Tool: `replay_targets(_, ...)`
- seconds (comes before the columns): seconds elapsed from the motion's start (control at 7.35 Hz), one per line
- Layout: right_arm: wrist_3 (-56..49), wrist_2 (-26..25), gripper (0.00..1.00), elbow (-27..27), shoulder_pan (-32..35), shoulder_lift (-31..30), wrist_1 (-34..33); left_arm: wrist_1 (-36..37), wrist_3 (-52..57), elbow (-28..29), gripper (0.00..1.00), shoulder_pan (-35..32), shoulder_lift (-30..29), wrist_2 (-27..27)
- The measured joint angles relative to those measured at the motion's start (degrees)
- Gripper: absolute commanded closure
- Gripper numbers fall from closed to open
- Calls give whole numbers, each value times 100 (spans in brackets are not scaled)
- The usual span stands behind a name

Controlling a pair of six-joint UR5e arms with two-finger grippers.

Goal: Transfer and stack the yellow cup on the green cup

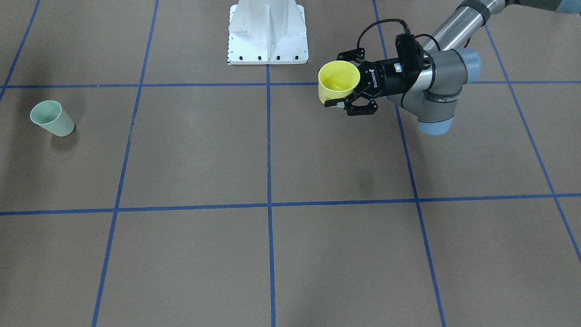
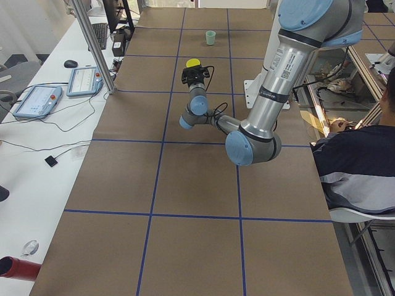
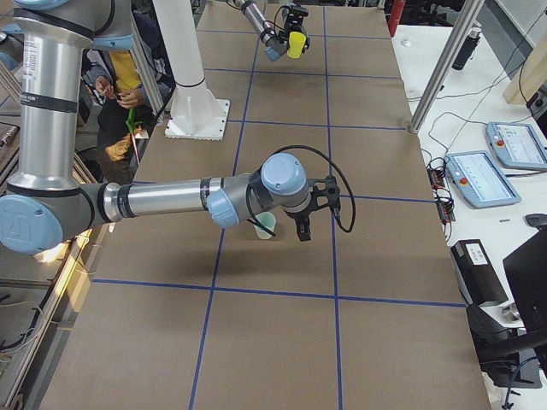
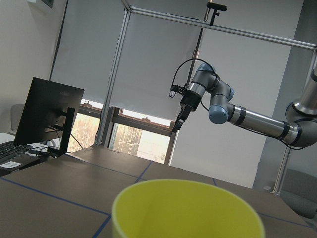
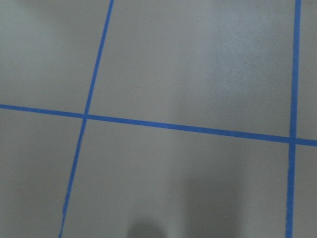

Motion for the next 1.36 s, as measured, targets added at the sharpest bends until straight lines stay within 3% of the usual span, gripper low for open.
replay_targets(0.54,2046,-63,0,46,-1306,1506,-43,2331,1829,-9,100,-6,-701,-593)
replay_targets(0.82,3163,-443,0,60,-2151,2376,-35,2684,2114,89,100,13,-823,-683)
replay_targets(1.36,4578,-1817,0,69,-3774,3512,25,2675,2229,165,100,134,-861,-668)
